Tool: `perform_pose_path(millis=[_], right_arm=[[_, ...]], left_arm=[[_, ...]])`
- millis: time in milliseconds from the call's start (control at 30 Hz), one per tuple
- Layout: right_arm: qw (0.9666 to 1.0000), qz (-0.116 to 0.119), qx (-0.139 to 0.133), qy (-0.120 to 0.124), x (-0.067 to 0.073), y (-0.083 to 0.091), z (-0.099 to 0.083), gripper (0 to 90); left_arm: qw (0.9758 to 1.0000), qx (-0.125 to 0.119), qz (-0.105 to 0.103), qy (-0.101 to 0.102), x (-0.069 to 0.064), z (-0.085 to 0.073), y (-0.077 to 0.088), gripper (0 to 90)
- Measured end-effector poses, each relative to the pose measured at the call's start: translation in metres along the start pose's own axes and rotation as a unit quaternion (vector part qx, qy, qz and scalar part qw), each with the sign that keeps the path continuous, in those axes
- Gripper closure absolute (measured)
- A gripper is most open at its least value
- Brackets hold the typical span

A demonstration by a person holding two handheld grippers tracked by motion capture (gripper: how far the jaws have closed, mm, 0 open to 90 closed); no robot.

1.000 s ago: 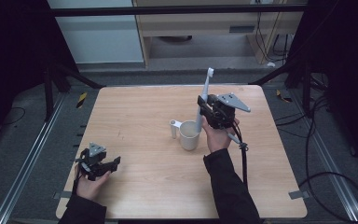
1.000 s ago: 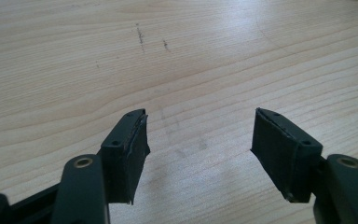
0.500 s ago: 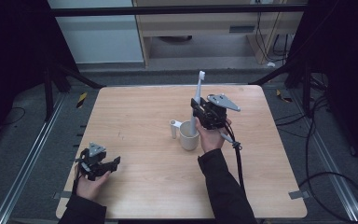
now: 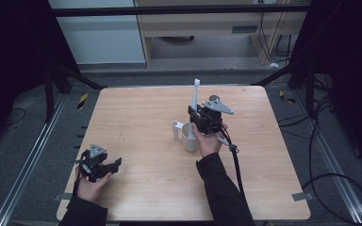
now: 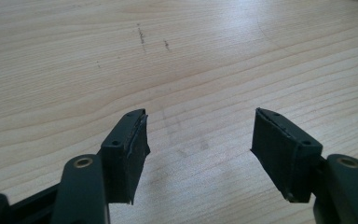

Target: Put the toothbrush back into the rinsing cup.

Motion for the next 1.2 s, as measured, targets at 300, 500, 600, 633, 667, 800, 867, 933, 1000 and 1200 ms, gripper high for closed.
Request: perform_pose_path(millis=[300, 500, 600, 633, 667, 800, 867, 933, 1000, 1200], right_arm=[[0.9994, -0.004, 0.033, 0.009, 0.001, -0.01, -0.015, 67.5], [0.9983, -0.004, 0.056, 0.016, 0.002, -0.014, -0.022, 67.5], [0.9978, -0.005, 0.063, 0.019, 0.003, -0.015, -0.024, 67.5], [0.9976, -0.005, 0.066, 0.02, 0.002, -0.016, -0.025, 67.4], [0.9973, -0.006, 0.07, 0.02, 0.002, -0.016, -0.025, 67.4], [0.9965, -0.008, 0.081, 0.022, 0.001, -0.017, -0.028, 67.4], [0.9962, -0.009, 0.084, 0.024, 0.0, -0.017, -0.029, 67.3], [0.9959, -0.009, 0.086, 0.024, 0.0, -0.018, -0.03, 67.3], [0.9956, -0.009, 0.09, 0.023, -0.001, -0.018, -0.031, 67.3], [0.9953, -0.01, 0.091, 0.029, -0.002, -0.019, -0.033, 67.1]], left_arm=[[1.0, 0.001, 0.0, 0.0, 0.0, 0.0, 0.0, 35.0], [1.0, 0.001, 0.0, -0.001, 0.0, 0.0, 0.0, 35.0], [1.0, 0.001, 0.0, -0.001, 0.0, 0.0, 0.0, 35.0], [1.0, 0.001, 0.0, -0.001, 0.0, 0.0, 0.0, 35.0], [1.0, 0.001, 0.0, -0.001, 0.0, 0.0, 0.0, 34.9], [1.0, 0.001, 0.001, -0.001, 0.0, 0.0, 0.0, 35.0], [1.0, 0.001, 0.0, -0.001, 0.0, 0.0, 0.0, 35.0], [1.0, 0.002, 0.0, -0.001, 0.0, 0.0, 0.0, 35.0], [1.0, 0.001, 0.0, -0.001, -0.001, 0.0, -0.001, 35.0], [1.0, 0.001, 0.001, -0.001, 0.0, 0.0, 0.0, 35.0]])
Point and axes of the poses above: each handheld gripper's, and its own axes: y roughly backward along the jaws, z roughly out of its top, x roughly to its left, the point moved 2 cm from there along -y, roughly forward along the jaws, and after that the axes turned 7 degrees about -z, right-handed, at the moved point
